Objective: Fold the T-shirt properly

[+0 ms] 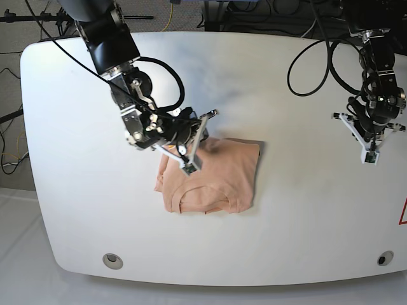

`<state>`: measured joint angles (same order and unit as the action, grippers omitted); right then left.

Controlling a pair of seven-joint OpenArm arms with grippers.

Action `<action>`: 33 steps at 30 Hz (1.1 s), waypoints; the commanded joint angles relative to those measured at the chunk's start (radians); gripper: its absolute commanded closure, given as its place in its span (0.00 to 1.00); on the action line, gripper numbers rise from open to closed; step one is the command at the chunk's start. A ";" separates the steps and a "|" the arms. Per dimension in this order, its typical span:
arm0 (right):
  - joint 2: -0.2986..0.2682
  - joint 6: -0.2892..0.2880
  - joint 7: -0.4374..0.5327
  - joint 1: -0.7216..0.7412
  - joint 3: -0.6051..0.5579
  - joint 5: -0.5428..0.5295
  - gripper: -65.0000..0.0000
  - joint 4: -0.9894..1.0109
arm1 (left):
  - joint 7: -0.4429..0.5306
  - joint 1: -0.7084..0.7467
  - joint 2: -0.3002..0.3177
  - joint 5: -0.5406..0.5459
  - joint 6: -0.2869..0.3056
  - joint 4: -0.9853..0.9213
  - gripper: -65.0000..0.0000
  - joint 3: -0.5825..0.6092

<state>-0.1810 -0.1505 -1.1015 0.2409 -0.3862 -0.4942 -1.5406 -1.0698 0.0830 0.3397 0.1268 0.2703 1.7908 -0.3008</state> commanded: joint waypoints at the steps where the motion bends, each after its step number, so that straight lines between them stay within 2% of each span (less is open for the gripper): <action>1: -0.024 0.039 -0.038 -0.005 0.095 0.007 0.99 -0.096 | 0.015 -0.012 0.019 -0.005 -0.001 0.017 1.00 -0.036; 6: -0.071 0.062 -0.131 -0.094 0.280 0.007 1.00 -0.246 | 0.013 0.037 0.054 -0.005 -0.001 0.019 1.00 -0.074; 9: -0.120 0.068 -0.179 -0.180 0.401 0.009 1.00 -0.357 | 0.013 0.087 0.066 -0.005 -0.001 0.019 1.00 -0.100; 12: -0.174 0.075 -0.187 -0.286 0.510 0.009 1.00 -0.426 | 0.013 0.143 0.072 -0.005 -0.001 0.019 1.00 -0.128; 17: -0.222 0.075 -0.187 -0.456 0.679 0.009 1.00 -0.455 | 0.013 0.232 0.072 -0.005 -0.001 0.019 1.00 -0.162; 22: -0.223 0.073 -0.179 -0.624 0.847 0.009 1.00 -0.467 | 0.013 0.318 0.068 -0.002 0.001 0.019 1.00 -0.197; 27: -0.217 0.073 -0.118 -0.774 0.973 0.006 1.00 -0.467 | 0.013 0.403 0.063 0.000 0.001 0.019 1.00 -0.220; 29: -0.197 0.073 -0.091 -0.829 1.016 0.006 1.00 -0.467 | 0.013 0.427 0.058 0.001 0.002 0.019 1.00 -0.237; 32: -0.162 0.062 -0.062 -0.895 1.085 0.006 1.00 -0.467 | 0.013 0.455 0.045 0.000 0.034 0.019 1.00 -0.275; 33: -0.150 0.062 -0.050 -0.921 1.111 0.006 1.00 -0.467 | 0.013 0.461 0.043 -0.005 0.065 0.019 1.00 -0.294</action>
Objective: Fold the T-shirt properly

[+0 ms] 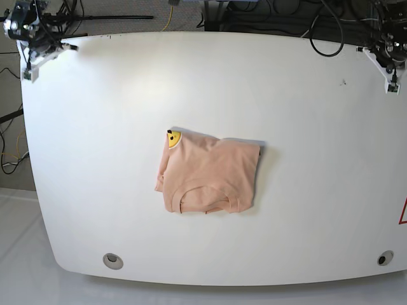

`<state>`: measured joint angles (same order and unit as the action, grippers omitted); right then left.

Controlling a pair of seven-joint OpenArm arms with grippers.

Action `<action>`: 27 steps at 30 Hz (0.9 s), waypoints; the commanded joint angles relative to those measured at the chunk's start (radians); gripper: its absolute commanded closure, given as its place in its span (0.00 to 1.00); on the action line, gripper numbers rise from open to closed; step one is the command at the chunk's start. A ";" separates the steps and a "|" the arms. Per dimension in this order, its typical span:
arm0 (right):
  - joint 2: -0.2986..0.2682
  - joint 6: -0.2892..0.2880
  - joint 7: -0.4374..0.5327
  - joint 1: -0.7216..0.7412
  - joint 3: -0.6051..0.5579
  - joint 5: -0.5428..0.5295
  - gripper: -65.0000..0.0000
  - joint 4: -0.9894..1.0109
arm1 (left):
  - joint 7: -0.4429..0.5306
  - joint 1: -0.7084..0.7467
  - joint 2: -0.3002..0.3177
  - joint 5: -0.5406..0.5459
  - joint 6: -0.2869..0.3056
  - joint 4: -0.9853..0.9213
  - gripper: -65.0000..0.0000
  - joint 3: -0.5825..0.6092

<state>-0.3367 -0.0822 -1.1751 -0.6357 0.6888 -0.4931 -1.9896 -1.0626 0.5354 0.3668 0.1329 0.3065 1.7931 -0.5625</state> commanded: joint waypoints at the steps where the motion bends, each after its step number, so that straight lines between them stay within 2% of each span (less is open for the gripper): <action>1: 0.014 -0.006 0.034 -0.062 0.052 0.006 1.00 -0.018 | 0.003 0.013 0.016 -0.012 0.052 0.015 1.00 -0.049; 5: 0.046 -0.008 0.091 -0.141 0.084 0.007 1.00 -0.017 | -0.046 0.021 0.016 -0.014 0.162 0.012 1.00 -0.124; 7: 0.058 -0.008 0.117 -0.175 0.090 0.007 1.00 -0.015 | -0.072 0.027 0.016 -0.016 0.193 0.012 1.00 -0.149; 17: 0.136 -0.014 0.195 -0.267 0.076 0.009 1.00 0.014 | -0.084 0.065 0.007 -0.144 0.259 -0.040 1.00 -0.146; 21: 0.143 -0.038 0.211 -0.275 0.039 0.024 1.00 0.051 | -0.078 0.071 -0.004 -0.200 0.277 -0.120 1.00 -0.124; 27: 0.204 -0.077 0.255 -0.266 -0.034 0.192 1.00 0.125 | 0.023 0.071 -0.005 -0.252 0.296 -0.302 1.00 -0.052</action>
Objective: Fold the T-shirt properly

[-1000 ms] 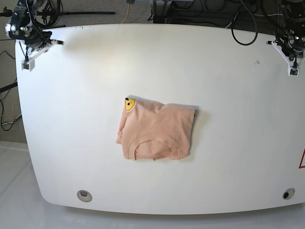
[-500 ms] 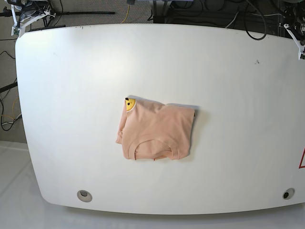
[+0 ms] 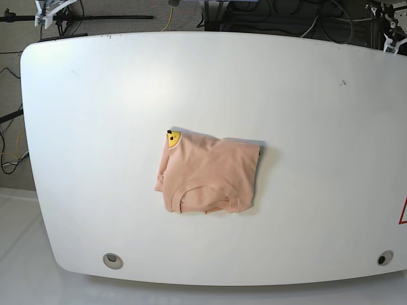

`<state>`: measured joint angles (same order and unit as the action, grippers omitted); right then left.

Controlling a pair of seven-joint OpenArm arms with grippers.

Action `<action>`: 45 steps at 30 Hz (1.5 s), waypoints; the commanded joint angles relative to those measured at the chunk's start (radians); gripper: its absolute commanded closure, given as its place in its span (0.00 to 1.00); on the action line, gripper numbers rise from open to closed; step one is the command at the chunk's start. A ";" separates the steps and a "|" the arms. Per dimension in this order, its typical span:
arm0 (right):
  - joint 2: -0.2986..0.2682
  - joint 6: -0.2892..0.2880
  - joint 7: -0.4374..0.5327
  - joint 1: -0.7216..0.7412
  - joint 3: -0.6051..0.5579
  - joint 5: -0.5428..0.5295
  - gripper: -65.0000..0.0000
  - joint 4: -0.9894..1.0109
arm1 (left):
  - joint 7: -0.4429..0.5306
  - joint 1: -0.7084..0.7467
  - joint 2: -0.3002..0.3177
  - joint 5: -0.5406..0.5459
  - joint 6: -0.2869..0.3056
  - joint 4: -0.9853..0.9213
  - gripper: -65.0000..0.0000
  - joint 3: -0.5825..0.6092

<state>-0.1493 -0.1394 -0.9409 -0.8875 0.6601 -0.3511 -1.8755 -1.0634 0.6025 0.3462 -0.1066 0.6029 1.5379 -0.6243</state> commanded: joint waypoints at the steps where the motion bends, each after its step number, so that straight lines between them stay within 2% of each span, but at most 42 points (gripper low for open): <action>1: 0.030 -0.035 0.032 -0.006 -0.021 0.091 1.00 0.024 | 0.044 0.004 0.015 -0.018 -0.001 -0.086 1.00 0.021; 4: 0.067 -0.073 0.047 0.020 -0.044 0.183 1.00 0.064 | 0.108 0.004 0.015 -0.032 -0.001 -0.172 1.00 0.056; 8: 0.135 -0.154 0.079 0.070 -0.052 0.329 1.00 0.161 | 0.199 0.000 0.015 -0.068 -0.001 -0.299 1.00 0.125; 11: 0.178 -0.225 0.132 0.116 -0.052 0.430 1.00 0.248 | 0.269 -0.003 0.015 -0.103 -0.001 -0.356 1.00 0.163; 14: 0.218 -0.265 0.188 0.169 -0.052 0.530 1.00 0.356 | 0.348 -0.011 0.015 -0.143 -0.008 -0.411 1.00 0.228; 17: 0.247 -0.286 0.237 0.227 -0.050 0.619 1.00 0.463 | 0.423 -0.040 0.015 -0.169 -0.062 -0.483 1.00 0.287; 19: 0.267 -0.299 0.294 0.279 -0.046 0.683 1.00 0.566 | 0.498 -0.060 0.014 -0.173 -0.136 -0.569 1.00 0.347; 24: 0.279 -0.292 0.418 0.385 -0.044 0.768 1.00 0.795 | 0.650 -0.154 -0.008 -0.173 -0.277 -0.772 1.00 0.478; 26: 0.277 -0.292 0.464 0.425 -0.043 0.774 1.00 0.880 | 0.699 -0.191 -0.017 -0.173 -0.304 -0.853 1.00 0.528; 32: 0.256 -0.291 0.627 0.525 0.016 0.778 1.00 1.135 | 0.817 -0.339 -0.020 -0.173 -0.311 -1.106 1.00 0.702; 35: 0.227 -0.285 0.708 0.577 0.020 0.778 1.00 1.289 | 0.855 -0.405 -0.035 -0.173 -0.317 -1.213 1.00 0.771; 37: 0.201 -0.260 0.758 0.614 0.020 0.778 1.00 1.391 | 0.880 -0.444 -0.049 -0.173 -0.341 -1.269 1.00 0.797; 39: 0.164 -0.199 0.843 0.670 0.020 0.778 1.00 1.565 | 0.906 -0.487 -0.065 -0.173 -0.401 -1.330 1.00 0.832; 42: 0.124 -0.136 0.965 0.738 0.017 0.780 1.00 1.758 | 0.918 -0.514 -0.086 -0.173 -0.459 -1.368 1.00 0.887; 45: 0.092 -0.102 1.063 0.793 0.010 0.782 1.00 1.876 | 0.918 -0.542 -0.109 -0.173 -0.484 -1.379 1.00 0.952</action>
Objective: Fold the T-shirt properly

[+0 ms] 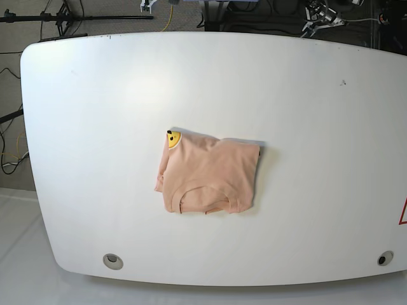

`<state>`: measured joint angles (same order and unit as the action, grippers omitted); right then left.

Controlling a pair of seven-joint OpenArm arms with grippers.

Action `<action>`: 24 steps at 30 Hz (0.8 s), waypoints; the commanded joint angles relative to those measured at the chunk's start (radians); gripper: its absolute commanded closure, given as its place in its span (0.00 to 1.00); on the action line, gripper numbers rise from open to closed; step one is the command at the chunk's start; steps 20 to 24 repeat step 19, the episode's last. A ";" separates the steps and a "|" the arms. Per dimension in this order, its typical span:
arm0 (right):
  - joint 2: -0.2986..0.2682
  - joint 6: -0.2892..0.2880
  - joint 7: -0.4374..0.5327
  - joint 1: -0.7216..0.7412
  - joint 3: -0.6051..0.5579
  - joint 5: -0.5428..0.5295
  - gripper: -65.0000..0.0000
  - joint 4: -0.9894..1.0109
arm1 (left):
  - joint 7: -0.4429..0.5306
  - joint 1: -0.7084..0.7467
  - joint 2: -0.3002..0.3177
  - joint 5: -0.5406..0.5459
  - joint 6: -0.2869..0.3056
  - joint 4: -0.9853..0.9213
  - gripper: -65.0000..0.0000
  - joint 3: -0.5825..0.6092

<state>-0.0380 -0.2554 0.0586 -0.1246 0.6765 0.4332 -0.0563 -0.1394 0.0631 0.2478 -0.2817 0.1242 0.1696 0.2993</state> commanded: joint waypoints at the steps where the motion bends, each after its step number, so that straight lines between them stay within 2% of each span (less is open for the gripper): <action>1: -0.027 0.021 0.090 0.049 -0.016 -0.003 1.00 0.056 | -0.006 -0.007 -0.015 0.002 -0.010 -0.011 1.00 0.047; 8: -0.033 0.058 0.108 0.098 -0.057 -0.007 1.00 0.056 | -0.007 -0.012 -0.069 0.003 -0.047 -0.012 1.00 0.131; 13: -0.029 0.055 0.106 0.110 -0.061 -0.006 1.00 0.056 | -0.007 -0.015 -0.080 0.003 -0.048 -0.012 1.00 0.159; 19: -0.020 0.051 0.106 0.110 -0.062 -0.004 0.95 0.056 | -0.007 -0.059 -0.118 0.002 -0.054 -0.029 1.00 0.162; 24: -0.020 0.051 0.106 0.110 -0.062 -0.004 0.95 0.056 | -0.007 -0.059 -0.118 0.002 -0.054 -0.029 1.00 0.162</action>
